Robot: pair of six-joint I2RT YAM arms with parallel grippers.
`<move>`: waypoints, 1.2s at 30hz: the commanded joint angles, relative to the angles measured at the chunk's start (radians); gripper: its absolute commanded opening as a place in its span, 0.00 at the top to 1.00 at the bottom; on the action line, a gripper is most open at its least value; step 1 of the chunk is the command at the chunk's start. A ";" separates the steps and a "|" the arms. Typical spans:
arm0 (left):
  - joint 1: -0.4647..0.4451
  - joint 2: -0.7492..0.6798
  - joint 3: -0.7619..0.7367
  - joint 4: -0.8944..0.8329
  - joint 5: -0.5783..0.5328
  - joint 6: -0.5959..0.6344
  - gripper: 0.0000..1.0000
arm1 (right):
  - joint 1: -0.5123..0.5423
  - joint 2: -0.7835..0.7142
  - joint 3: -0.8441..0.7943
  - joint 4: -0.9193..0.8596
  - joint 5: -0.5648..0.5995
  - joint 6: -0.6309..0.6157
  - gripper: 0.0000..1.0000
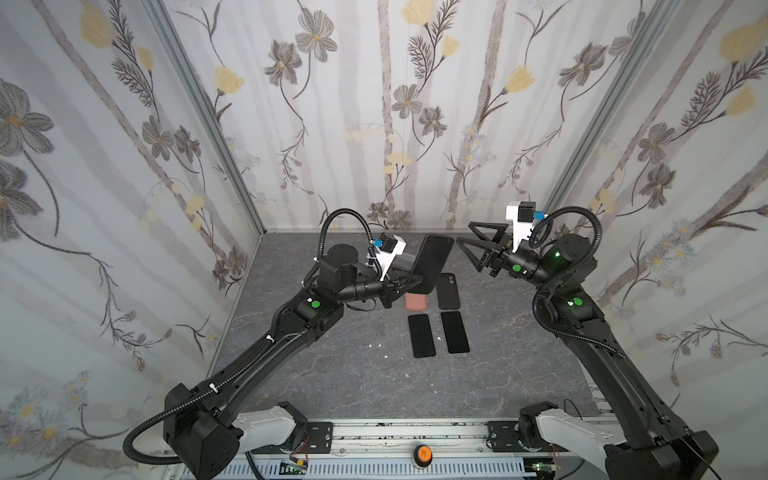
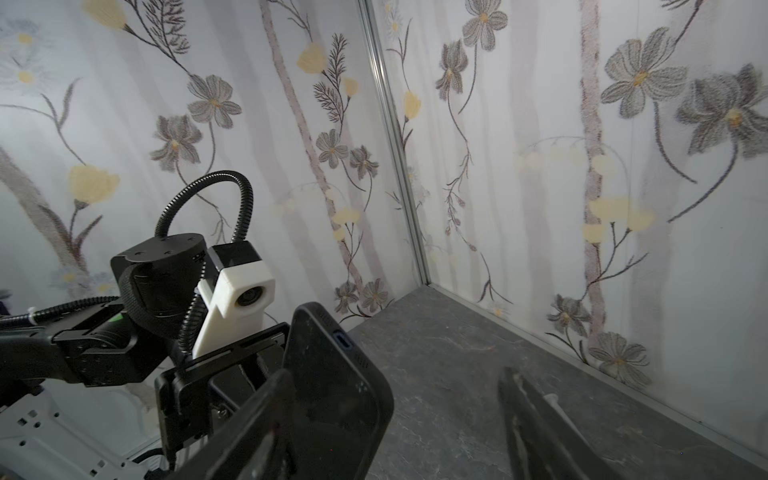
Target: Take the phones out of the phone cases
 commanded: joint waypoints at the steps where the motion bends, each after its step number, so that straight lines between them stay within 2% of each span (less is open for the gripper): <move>1: 0.001 -0.024 -0.008 -0.023 -0.043 0.085 1.00 | -0.002 0.018 0.068 -0.230 -0.023 -0.220 0.26; 5: -0.002 -0.046 -0.021 -0.033 0.011 0.123 1.00 | 0.001 0.081 0.168 -0.375 -0.188 -0.301 0.28; 7: -0.010 -0.062 -0.021 -0.034 -0.015 0.145 1.00 | 0.010 0.112 0.223 -0.459 -0.234 -0.346 0.29; 10: -0.008 -0.073 -0.025 -0.042 -0.010 0.197 1.00 | 0.042 0.140 0.292 -0.569 -0.238 -0.441 0.28; 16: -0.007 -0.077 -0.039 -0.087 0.090 0.344 1.00 | 0.094 0.194 0.406 -0.760 -0.224 -0.577 0.25; 22: -0.006 -0.083 -0.031 -0.129 0.125 0.456 1.00 | 0.153 0.270 0.531 -0.972 -0.222 -0.689 0.27; 28: -0.007 -0.083 -0.015 -0.150 0.100 0.521 1.00 | 0.167 0.322 0.596 -1.063 -0.339 -0.697 0.35; 36: -0.008 -0.078 0.002 -0.155 0.073 0.551 1.00 | 0.180 0.338 0.613 -1.099 -0.383 -0.682 0.53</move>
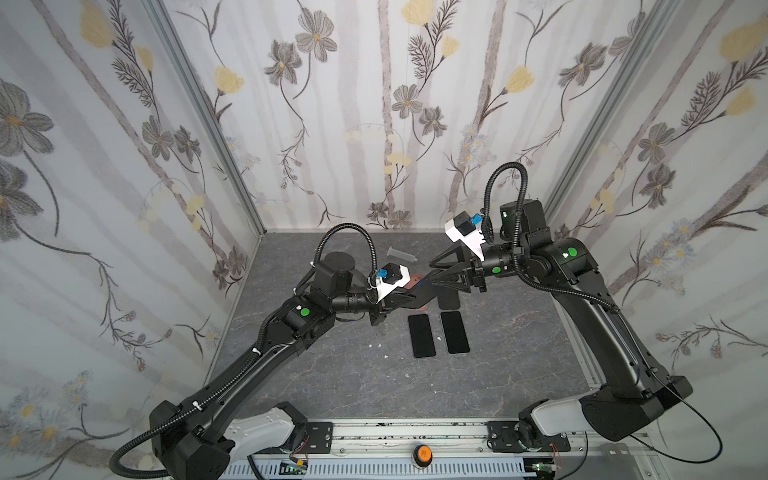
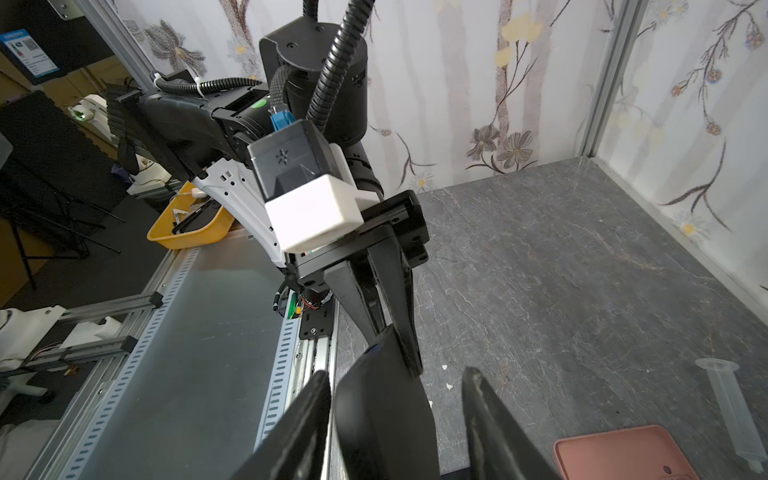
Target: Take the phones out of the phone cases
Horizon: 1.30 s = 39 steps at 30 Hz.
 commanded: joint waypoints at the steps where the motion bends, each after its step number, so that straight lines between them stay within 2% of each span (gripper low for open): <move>1: 0.001 -0.001 0.016 0.042 -0.001 0.038 1.00 | 0.002 0.006 0.007 -0.018 -0.059 -0.018 0.55; 14: 0.000 -0.004 0.028 0.042 -0.066 0.071 1.00 | 0.006 0.056 0.007 -0.014 -0.102 0.075 0.71; 21: -0.001 0.002 0.038 0.042 -0.149 0.098 1.00 | 0.009 0.061 0.005 0.020 -0.102 0.164 0.71; 29: -0.002 0.004 0.060 0.042 -0.318 0.144 1.00 | 0.009 0.071 -0.022 0.074 -0.069 0.299 0.69; 33: -0.003 -0.001 0.060 0.042 -0.353 0.168 1.00 | 0.008 0.083 -0.023 0.094 -0.055 0.342 0.64; 39: -0.004 -0.007 0.057 0.042 -0.374 0.172 1.00 | 0.008 0.089 -0.032 0.147 -0.037 0.428 0.62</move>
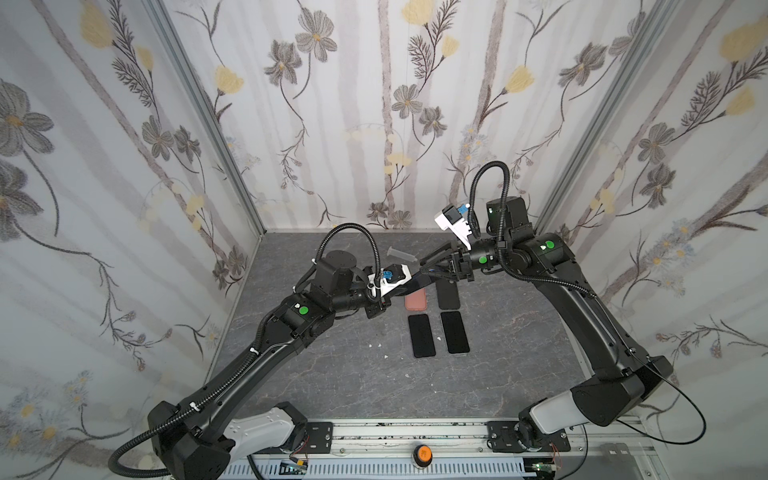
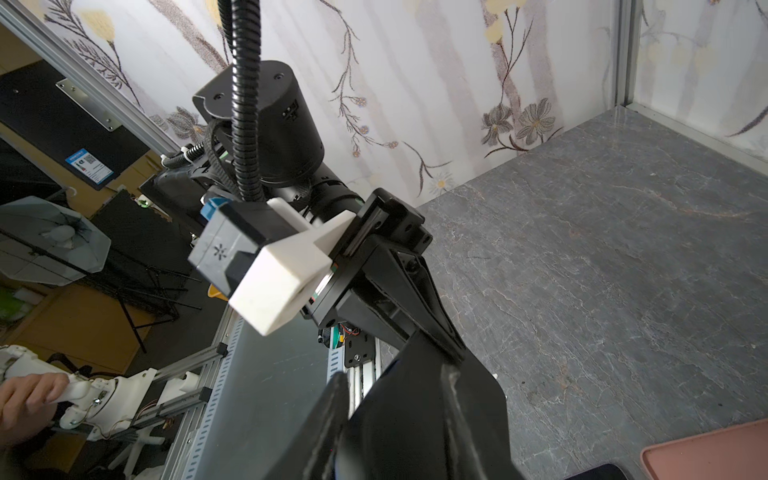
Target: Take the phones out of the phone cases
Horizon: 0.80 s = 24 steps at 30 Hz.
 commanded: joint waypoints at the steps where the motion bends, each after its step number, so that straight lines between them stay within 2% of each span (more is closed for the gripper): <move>1: 0.000 -0.012 0.014 0.134 -0.101 0.001 1.00 | 0.003 0.009 -0.011 0.014 0.013 0.125 0.61; 4: 0.001 -0.017 0.001 0.136 -0.098 0.006 1.00 | -0.006 0.001 -0.022 0.066 0.034 0.192 0.55; 7: 0.001 -0.024 -0.018 0.137 -0.079 -0.002 1.00 | -0.028 -0.025 -0.034 0.152 0.083 0.247 0.39; 9: 0.001 -0.035 -0.036 0.142 -0.063 -0.016 1.00 | -0.044 -0.060 -0.071 0.258 0.159 0.295 0.30; 11: 0.002 -0.046 -0.053 0.153 -0.057 -0.034 1.00 | -0.067 -0.140 -0.128 0.376 0.229 0.349 0.16; 12: 0.004 -0.052 -0.060 0.160 -0.055 -0.045 1.00 | -0.083 -0.171 -0.169 0.436 0.271 0.374 0.13; 15: 0.020 -0.079 -0.094 0.218 -0.035 -0.109 1.00 | -0.121 -0.272 -0.312 0.600 0.395 0.416 0.12; 17: 0.049 -0.096 -0.115 0.274 0.016 -0.190 1.00 | -0.139 -0.328 -0.407 0.691 0.425 0.424 0.12; 20: 0.099 -0.097 -0.115 0.360 0.124 -0.370 1.00 | -0.146 -0.388 -0.522 0.800 0.401 0.415 0.13; 24: 0.159 -0.085 -0.129 0.538 0.255 -0.605 1.00 | -0.140 -0.427 -0.640 0.934 0.265 0.399 0.16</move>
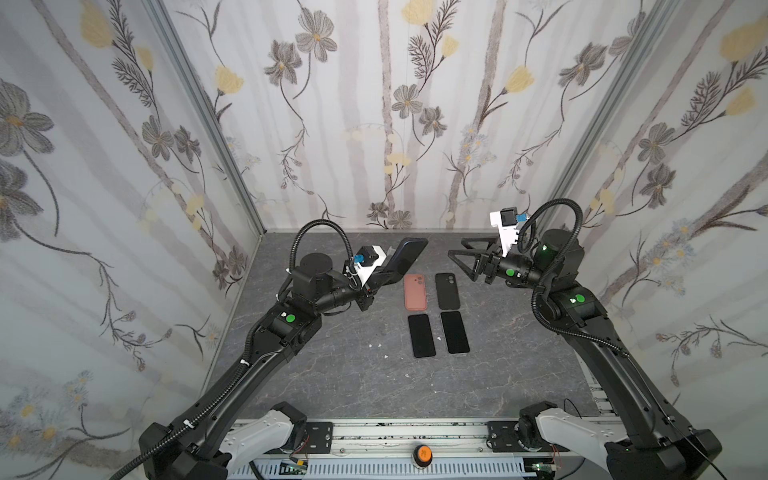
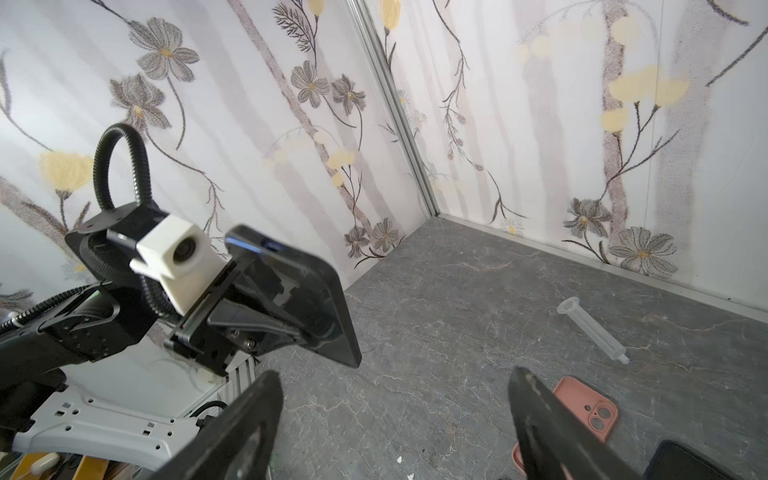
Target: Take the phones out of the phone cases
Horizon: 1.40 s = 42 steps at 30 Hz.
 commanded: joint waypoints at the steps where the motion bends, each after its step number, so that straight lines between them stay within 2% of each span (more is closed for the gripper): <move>1: 0.046 0.005 -0.020 0.317 0.183 -0.305 1.00 | 0.009 -0.014 -0.060 0.211 -0.106 -0.006 0.17; 4: 0.076 0.033 -0.028 0.461 0.310 -0.475 1.00 | 0.034 -0.014 -0.101 0.265 -0.185 -0.032 0.21; 8: 0.076 0.088 -0.006 0.557 0.442 -0.609 1.00 | 0.083 0.019 -0.089 0.308 -0.281 -0.037 0.28; 11: 0.075 0.097 -0.004 0.599 0.480 -0.663 1.00 | 0.121 0.046 -0.061 0.280 -0.297 -0.076 0.33; 26: 0.055 0.080 -0.012 0.641 0.518 -0.692 1.00 | 0.225 0.137 -0.003 0.309 -0.318 -0.075 0.62; 42: 0.051 0.084 -0.018 0.652 0.518 -0.695 1.00 | 0.255 0.148 0.010 0.292 -0.347 -0.123 0.70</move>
